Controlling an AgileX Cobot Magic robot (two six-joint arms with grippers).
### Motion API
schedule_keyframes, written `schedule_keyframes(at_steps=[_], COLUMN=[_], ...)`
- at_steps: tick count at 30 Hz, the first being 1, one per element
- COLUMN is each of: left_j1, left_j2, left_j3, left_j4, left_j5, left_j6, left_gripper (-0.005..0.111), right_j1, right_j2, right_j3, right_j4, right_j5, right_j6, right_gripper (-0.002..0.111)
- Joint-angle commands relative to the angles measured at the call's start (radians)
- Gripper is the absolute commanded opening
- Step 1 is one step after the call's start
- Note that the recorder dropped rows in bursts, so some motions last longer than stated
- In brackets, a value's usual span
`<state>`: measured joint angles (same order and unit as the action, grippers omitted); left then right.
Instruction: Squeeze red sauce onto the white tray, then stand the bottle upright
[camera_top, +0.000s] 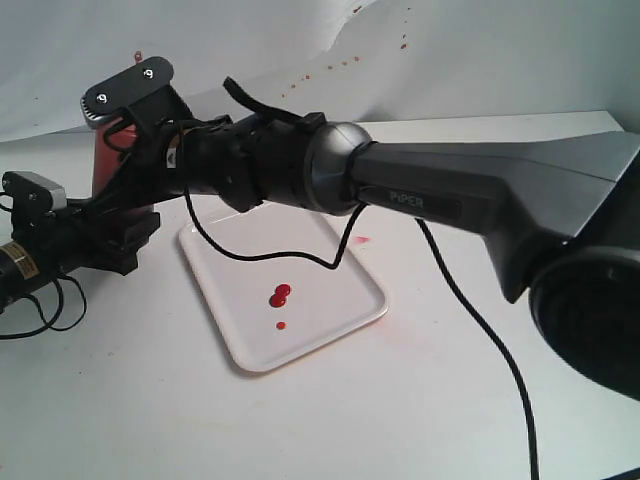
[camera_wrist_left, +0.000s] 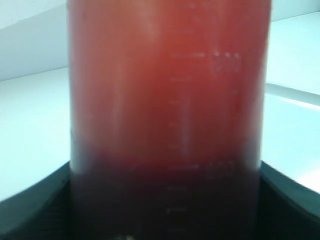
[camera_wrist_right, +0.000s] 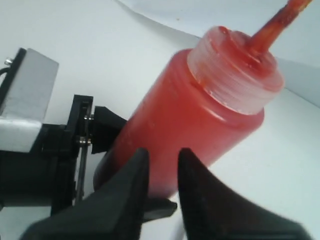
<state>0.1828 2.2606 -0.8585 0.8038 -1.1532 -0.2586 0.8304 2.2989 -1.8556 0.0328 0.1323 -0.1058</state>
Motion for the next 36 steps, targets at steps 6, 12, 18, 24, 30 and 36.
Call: schedule_keyframes(at_steps=[6,12,18,24,30,36], left_j1=[-0.008,-0.008,-0.008,-0.008,-0.008,-0.008], left_j2=[-0.015,-0.015,-0.015,-0.015,-0.015,-0.015], left_j3=[-0.009,-0.009,-0.009,-0.009,-0.009,-0.033], left_j4=[0.000,0.025,0.024,0.024,0.024,0.098], left_j5=[-0.068,-0.068,-0.068,-0.068,-0.068,-0.068], left_j6=[-0.001,-0.001,-0.001,-0.001,-0.001,0.001], left_gripper=[0.000,0.000,0.000,0.000,0.000,0.000], right_j1=[-0.051,-0.087,-0.160,-0.192,-0.192,-0.190], right_j2=[-0.041,-0.003,0.021,0.045,0.099,0.141], right_j3=[-0.007,-0.007,-0.007,-0.007,-0.007,-0.017], right_j4=[-0.014,0.168,0.624,1.397,1.667,1.712], right_j5=[0.238,0.070,0.144,0.369,0.338,0.355], right_j6=[-0.007,-0.003,-0.319,-1.181,-1.447,-1.697], right_gripper=[0.100,0.105,0.105,0.105,0.105,0.105])
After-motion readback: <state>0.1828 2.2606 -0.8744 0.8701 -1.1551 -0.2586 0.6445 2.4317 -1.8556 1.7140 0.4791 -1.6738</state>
